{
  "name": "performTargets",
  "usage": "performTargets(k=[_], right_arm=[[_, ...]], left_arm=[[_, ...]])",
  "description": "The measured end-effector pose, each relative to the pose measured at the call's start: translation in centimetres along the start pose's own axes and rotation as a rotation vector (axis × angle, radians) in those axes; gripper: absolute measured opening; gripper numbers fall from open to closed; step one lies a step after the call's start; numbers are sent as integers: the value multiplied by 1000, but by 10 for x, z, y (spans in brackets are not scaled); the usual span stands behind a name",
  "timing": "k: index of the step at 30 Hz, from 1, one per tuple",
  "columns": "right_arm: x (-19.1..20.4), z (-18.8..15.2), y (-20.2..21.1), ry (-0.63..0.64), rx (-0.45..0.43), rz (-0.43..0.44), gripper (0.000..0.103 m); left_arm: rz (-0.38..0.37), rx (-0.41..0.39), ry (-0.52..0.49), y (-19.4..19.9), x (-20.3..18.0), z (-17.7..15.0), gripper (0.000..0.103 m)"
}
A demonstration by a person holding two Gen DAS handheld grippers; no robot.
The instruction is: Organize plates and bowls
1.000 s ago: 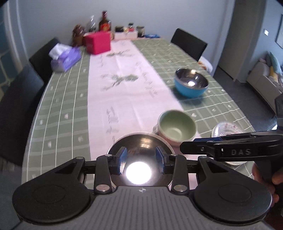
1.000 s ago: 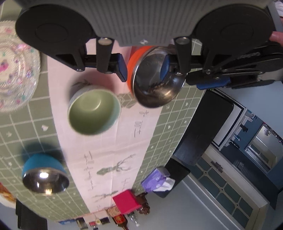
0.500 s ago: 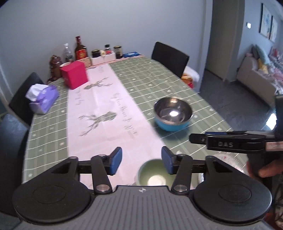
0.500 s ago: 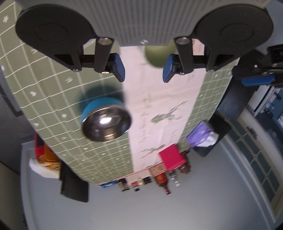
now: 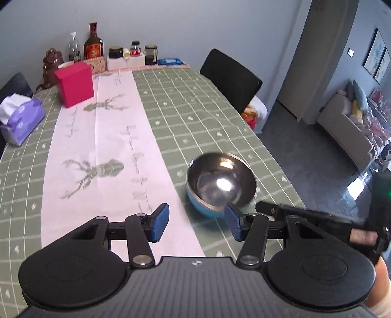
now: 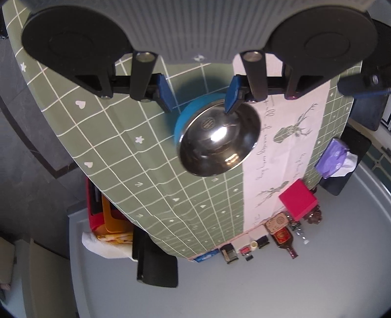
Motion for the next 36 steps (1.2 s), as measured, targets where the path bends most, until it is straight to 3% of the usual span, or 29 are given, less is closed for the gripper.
performTargets(k=[5,9,14,19,21,29,36], right_arm=[[-9,3,-13,-49,21,6,47],[-10,4,-21,-80,39,25,47],[-10,3,-31,-98,59,33,42],[-13,1,-42,-136,90,46,37],[-12,0,-44,-144,97,49,35],[-7,-5,-48,-164,115,67,33],[-7,-8,-47,-164,127,60,24]], left_arm=[[0,-2,34,-40,-2,8,54],[7,36,52,-75,-2,-2,47],[27,75,90,-105,4,-15,44],[45,86,97,-119,8,-19,37],[57,97,88,-125,8,-20,29],[83,122,56,-135,4,-26,23],[125,128,3,-131,-3,-28,15]])
Point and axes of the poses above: each gripper's, at about its wrist camera, not at the fingertips, and y roughly against the way its jaws point, x to its left, z to its top, the point moved 10 cm from there along -y, roughly the way its jaws point, and after that the axes turned 7 degrees about -x, right-handed, at the moved point
